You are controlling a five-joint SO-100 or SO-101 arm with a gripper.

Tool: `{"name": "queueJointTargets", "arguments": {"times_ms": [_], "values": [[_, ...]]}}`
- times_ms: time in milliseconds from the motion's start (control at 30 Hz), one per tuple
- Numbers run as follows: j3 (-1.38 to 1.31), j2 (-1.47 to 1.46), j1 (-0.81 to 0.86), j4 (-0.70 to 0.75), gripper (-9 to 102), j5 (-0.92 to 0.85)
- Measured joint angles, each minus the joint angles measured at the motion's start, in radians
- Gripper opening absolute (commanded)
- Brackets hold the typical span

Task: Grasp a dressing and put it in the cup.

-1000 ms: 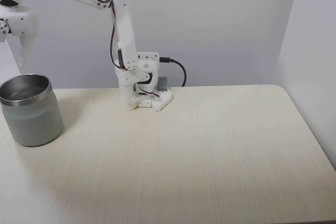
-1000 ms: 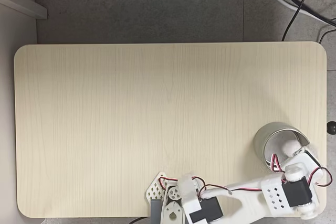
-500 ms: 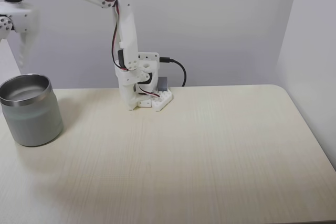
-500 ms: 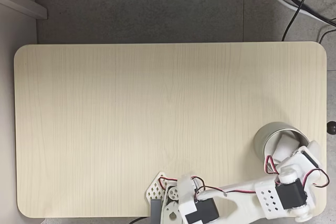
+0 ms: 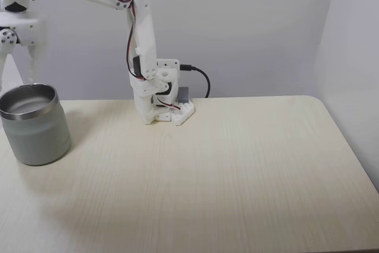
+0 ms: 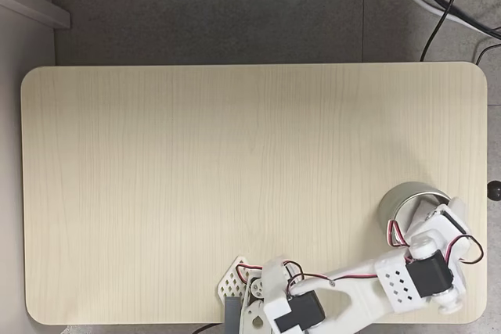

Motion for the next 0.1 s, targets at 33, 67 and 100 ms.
{"name": "queueJointTargets", "arguments": {"times_ms": [33, 67, 100], "values": [[0.000, 0.000, -0.002, -0.003, 22, 0.006], [0.000, 0.003, -0.002, -0.008, 22, 0.012], [0.000, 0.011, 0.000, -0.009, 22, 0.015]]}}
